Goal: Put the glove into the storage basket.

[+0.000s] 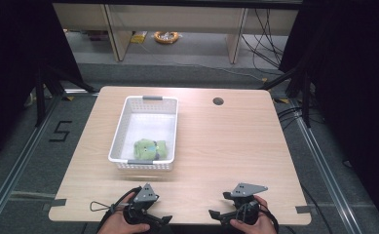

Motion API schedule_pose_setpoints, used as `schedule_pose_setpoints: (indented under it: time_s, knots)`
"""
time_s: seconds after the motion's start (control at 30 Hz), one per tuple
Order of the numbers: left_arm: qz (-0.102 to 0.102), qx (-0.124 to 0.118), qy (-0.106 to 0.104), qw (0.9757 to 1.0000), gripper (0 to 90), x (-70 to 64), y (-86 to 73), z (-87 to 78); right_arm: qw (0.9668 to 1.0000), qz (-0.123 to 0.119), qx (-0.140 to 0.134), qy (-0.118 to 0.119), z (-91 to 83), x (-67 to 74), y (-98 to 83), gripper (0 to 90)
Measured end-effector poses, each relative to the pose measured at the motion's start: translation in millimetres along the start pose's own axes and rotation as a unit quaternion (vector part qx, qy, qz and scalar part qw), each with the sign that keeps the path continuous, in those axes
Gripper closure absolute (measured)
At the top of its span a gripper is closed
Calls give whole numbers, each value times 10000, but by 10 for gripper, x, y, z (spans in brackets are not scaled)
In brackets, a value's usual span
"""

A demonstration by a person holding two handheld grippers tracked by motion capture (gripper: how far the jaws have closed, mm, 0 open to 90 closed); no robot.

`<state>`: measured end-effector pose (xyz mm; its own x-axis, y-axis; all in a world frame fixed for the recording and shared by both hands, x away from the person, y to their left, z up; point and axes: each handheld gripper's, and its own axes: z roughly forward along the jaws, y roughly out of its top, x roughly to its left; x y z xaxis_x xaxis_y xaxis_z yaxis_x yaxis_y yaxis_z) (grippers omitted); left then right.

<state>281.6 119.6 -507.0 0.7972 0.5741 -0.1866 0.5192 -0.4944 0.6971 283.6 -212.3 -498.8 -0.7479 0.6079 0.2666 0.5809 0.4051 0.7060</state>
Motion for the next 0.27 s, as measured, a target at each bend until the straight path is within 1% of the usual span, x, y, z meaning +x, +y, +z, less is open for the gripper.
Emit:
schedule_pose_setpoints:
  time_s: [0.03,0.07,0.1,0.13,0.17,0.2,0.23,0.27]
  knots:
    - [0,0,0,10000,160,0,0,0,10000,0,0,0,0,0,0,161]
    - [-65,-60,-12,10000,160,-10,-1,7,9999,16,-48,-96,2,8,-3,161]
    - [-65,-60,-12,10000,160,-10,-1,7,9999,19,-48,-108,0,8,-2,161]
    - [33,-47,-16,10000,160,1,4,3,9999,6,-65,-122,0,6,-1,161]
    - [5,-64,-31,10000,160,1,5,5,9999,-5,-74,-120,-1,3,-2,161]
    - [12,-40,19,10000,160,8,6,1,9999,54,-71,-136,-6,6,-3,161]
    - [12,-40,19,10000,160,8,6,1,9999,54,-71,-136,-6,6,-3,161]
    - [-34,-26,35,10000,160,14,6,0,9999,48,-107,-102,-5,-9,-5,161]
